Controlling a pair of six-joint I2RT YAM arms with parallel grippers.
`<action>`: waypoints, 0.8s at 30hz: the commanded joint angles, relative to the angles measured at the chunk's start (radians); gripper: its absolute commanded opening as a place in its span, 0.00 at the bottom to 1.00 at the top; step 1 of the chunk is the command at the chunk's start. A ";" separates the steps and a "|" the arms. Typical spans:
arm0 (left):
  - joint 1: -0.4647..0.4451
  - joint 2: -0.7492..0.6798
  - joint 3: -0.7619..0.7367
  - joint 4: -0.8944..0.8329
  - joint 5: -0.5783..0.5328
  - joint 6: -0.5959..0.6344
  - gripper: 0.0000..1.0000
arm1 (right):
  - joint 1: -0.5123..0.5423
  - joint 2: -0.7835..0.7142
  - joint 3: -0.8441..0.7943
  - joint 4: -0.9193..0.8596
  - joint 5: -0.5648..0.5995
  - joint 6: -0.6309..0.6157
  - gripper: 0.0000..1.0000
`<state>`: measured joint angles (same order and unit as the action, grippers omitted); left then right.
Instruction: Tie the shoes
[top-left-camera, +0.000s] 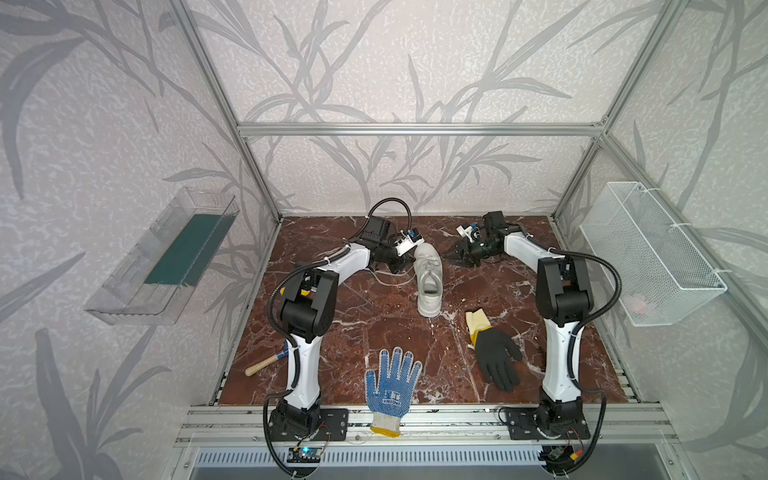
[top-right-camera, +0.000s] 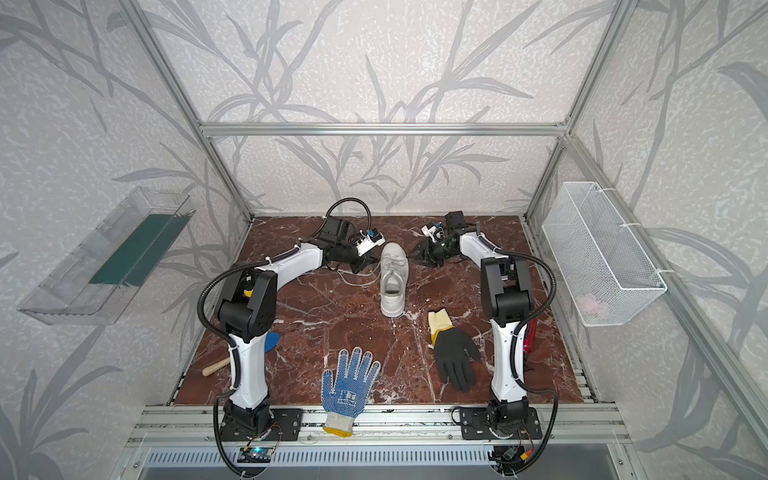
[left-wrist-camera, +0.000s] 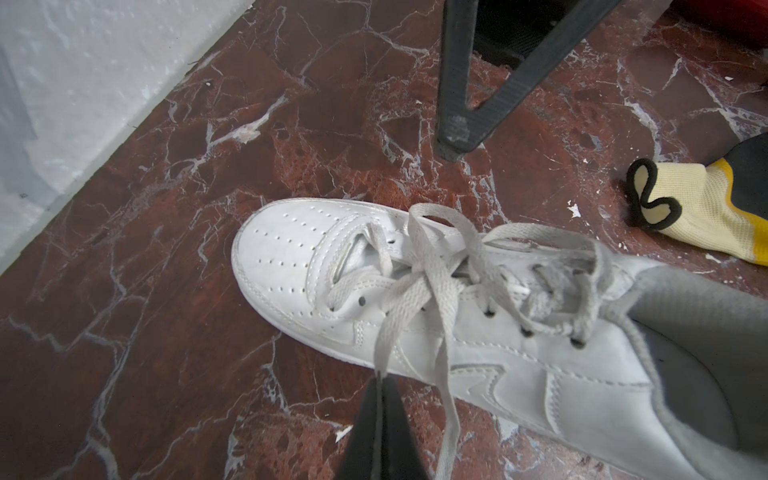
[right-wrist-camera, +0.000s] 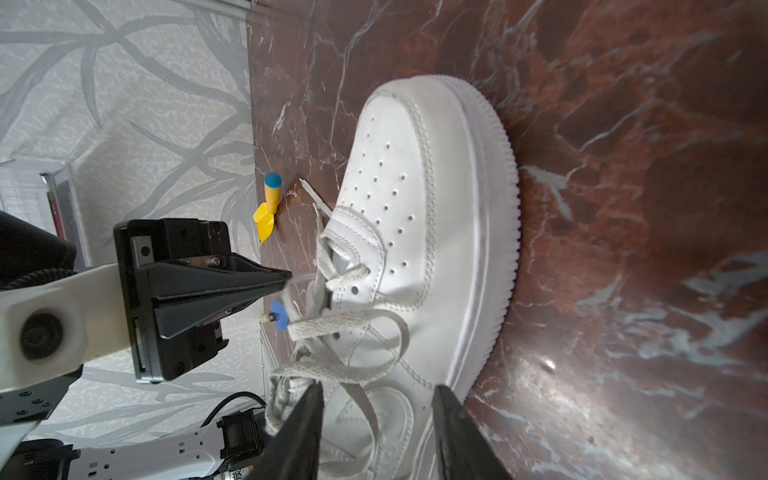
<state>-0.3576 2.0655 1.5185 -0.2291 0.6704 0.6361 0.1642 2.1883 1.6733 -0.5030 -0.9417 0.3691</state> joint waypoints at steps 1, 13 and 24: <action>0.003 -0.074 -0.030 0.014 0.006 0.074 0.00 | -0.007 -0.070 -0.025 -0.016 0.004 -0.012 0.45; 0.005 -0.057 0.029 -0.132 -0.048 0.165 0.08 | -0.012 -0.116 -0.116 0.020 -0.014 0.001 0.45; 0.002 0.067 0.111 -0.256 -0.087 0.257 0.38 | -0.018 -0.110 -0.079 -0.034 -0.012 -0.020 0.45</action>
<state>-0.3576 2.1033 1.6051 -0.4282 0.5827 0.8356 0.1532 2.1159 1.5642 -0.5041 -0.9432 0.3676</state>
